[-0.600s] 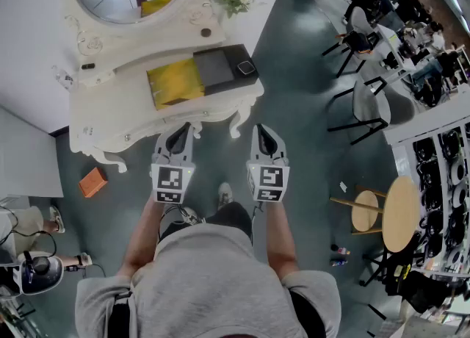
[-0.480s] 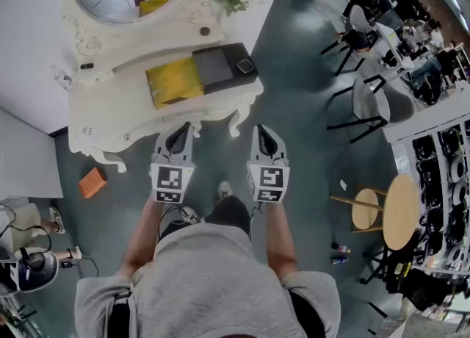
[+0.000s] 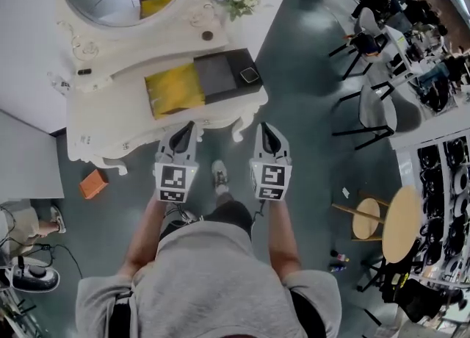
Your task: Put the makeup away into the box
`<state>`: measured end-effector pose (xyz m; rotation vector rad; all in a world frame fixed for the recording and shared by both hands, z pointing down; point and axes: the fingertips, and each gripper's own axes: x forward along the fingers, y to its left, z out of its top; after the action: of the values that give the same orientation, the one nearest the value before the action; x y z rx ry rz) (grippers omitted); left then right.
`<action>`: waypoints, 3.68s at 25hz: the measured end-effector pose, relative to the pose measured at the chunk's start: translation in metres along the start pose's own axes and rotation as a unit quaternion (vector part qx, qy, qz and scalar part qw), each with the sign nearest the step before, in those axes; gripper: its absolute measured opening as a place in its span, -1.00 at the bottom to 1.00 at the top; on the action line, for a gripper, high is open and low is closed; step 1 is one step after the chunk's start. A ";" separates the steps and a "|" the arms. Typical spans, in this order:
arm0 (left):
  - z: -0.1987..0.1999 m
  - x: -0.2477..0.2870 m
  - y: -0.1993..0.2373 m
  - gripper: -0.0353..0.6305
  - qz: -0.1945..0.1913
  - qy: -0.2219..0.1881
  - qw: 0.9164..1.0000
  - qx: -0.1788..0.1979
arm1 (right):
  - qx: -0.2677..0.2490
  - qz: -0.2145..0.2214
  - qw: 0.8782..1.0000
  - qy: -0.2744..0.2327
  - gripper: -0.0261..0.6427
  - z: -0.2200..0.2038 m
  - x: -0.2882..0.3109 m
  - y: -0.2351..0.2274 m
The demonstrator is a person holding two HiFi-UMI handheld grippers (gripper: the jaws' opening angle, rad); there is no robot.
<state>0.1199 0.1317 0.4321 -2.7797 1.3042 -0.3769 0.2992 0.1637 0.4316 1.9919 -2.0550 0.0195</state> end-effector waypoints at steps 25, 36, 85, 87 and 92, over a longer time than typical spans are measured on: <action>-0.060 0.220 0.057 -0.88 0.044 0.118 0.990 -0.063 | 0.037 0.151 0.974 0.162 -0.15 -0.102 0.267 -0.053; -0.086 0.239 0.060 -0.88 0.061 0.143 0.985 -0.072 | 0.016 0.173 0.959 0.223 -0.01 -0.157 0.299 -0.051; -0.101 0.064 0.219 -0.88 0.277 0.135 0.945 -0.115 | -0.047 0.398 0.910 0.109 0.01 -0.026 0.310 0.216; -0.110 0.059 0.228 -0.88 0.278 0.139 0.943 -0.120 | -0.049 0.407 0.904 0.120 0.01 -0.029 0.313 0.234; -0.136 0.049 0.248 -0.88 0.277 0.157 0.938 -0.133 | -0.060 0.421 0.892 0.153 0.01 -0.049 0.322 0.274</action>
<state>-0.0691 -0.0570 0.5374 -2.4357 2.2801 -0.6612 0.0358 -0.1276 0.5950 0.8237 -2.4334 0.3442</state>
